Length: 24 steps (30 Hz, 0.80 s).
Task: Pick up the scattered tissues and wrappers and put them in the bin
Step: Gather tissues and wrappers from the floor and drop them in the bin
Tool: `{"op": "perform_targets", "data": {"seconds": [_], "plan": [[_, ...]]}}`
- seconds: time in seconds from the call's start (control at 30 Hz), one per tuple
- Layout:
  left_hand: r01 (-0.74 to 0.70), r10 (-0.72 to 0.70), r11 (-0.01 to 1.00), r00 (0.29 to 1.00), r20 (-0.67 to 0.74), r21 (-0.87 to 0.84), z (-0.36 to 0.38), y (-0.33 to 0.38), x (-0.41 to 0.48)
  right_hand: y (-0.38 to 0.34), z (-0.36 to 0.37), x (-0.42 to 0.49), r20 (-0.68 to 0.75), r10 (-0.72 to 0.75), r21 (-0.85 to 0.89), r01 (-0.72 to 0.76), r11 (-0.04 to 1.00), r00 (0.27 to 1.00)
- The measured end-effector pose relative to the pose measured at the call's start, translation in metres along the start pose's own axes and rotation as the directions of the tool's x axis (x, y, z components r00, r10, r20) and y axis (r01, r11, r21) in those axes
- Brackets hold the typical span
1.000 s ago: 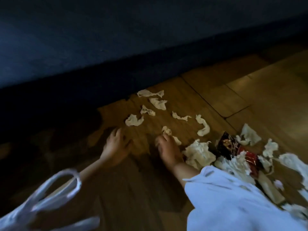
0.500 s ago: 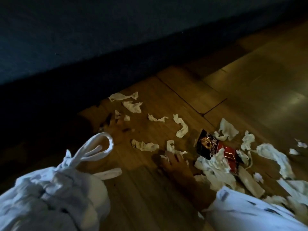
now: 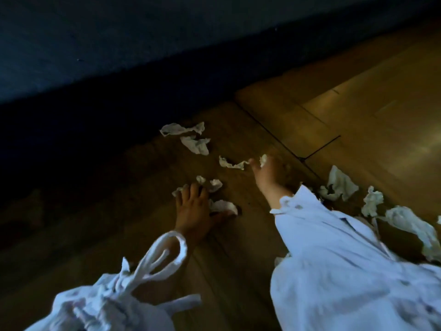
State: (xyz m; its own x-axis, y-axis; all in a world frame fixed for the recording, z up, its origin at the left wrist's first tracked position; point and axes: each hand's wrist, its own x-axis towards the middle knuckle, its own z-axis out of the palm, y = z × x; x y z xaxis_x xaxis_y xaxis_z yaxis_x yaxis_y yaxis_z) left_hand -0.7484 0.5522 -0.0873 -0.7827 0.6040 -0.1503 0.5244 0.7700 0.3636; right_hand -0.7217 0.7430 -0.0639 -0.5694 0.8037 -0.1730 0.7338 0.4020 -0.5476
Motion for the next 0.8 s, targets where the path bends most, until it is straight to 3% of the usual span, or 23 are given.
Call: {"op": "perform_targets", "data": {"seconds": [0.13, 0.23, 0.37, 0.47, 0.6, 0.7, 0.8], "plan": [[0.014, -0.015, 1.000, 0.999, -0.046, -0.026, 0.009, 0.001, -0.009, -0.006, 0.025, 0.002, 0.126, -0.091, 0.025, 0.089, 0.996, 0.988], [0.036, -0.036, 0.999, 0.999, 0.001, -0.035, 0.010, 0.004, -0.025, -0.009, 0.038, -0.012, 0.104, -0.248, -0.181, 0.264, 0.947, 0.963], [0.010, -0.010, 1.000, 1.000, 0.009, -0.009, 0.006, 0.003, -0.057, 0.003, 0.042, -0.048, 0.094, -0.483, -0.330, 0.485, 0.810, 0.870], [0.043, -0.028, 0.986, 0.995, 0.092, -0.164, -0.005, -0.003, -0.073, 0.012, 0.040, -0.061, 0.186, -0.453, -0.361, 0.489, 0.794, 0.872], [0.144, -0.104, 0.881, 0.988, 0.111, -0.451, -0.057, -0.015, -0.092, -0.016, 0.018, -0.084, 0.283, -0.336, 0.105, 0.320, 0.942, 0.898], [0.068, -0.035, 0.854, 0.997, 0.073, -0.515, -0.107, -0.032, -0.122, -0.057, -0.002, -0.112, 0.264, -0.444, 0.235, 0.389, 0.891, 0.856], [-0.012, 0.028, 0.886, 0.999, 0.028, -0.463, -0.165, -0.055, -0.157, -0.113, -0.008, -0.152, 0.275, -0.560, 0.345, 0.463, 0.816, 0.782]]}}
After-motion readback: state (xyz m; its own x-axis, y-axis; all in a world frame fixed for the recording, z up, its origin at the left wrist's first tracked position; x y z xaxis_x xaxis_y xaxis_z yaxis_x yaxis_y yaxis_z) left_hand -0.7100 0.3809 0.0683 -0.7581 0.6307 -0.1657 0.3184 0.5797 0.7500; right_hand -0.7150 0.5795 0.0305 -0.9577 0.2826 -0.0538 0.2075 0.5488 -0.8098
